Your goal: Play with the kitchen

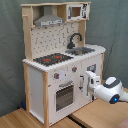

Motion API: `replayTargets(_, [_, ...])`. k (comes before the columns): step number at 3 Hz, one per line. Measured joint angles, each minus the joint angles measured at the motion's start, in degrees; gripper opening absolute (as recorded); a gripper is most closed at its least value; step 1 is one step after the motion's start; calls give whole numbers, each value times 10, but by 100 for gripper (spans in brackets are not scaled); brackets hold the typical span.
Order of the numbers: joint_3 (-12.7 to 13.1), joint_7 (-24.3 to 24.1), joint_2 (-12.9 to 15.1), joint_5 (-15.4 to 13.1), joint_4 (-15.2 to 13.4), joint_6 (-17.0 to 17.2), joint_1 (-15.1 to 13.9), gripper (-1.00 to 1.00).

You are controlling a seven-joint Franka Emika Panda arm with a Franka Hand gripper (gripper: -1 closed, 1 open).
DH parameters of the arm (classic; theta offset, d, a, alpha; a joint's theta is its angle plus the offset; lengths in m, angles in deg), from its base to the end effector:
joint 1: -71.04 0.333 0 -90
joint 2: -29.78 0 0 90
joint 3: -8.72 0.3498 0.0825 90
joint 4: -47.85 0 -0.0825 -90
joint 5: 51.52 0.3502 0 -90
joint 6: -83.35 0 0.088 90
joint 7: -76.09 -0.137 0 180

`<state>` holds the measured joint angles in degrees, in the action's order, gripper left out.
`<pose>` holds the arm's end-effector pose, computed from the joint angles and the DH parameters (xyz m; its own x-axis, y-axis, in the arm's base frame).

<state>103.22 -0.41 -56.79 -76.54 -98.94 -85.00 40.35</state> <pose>0.2321 0.4059 0.2717 0.0890 0.6485 0.7560 -0.1027 -0.7490 0.6546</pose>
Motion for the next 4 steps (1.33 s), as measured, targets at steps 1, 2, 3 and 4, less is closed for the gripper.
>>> replayTargets(1, [2, 6, -1, -3, 11, -51, -31, 100])
replayTargets(2, [2, 35, -1, -3, 30, -88, -65, 100])
replayTargets(3, [0, 81, -1, -3, 45, -111, -93, 100])
replayTargets(4, [1, 89, -8, -2, 83, -90, -133, 100])
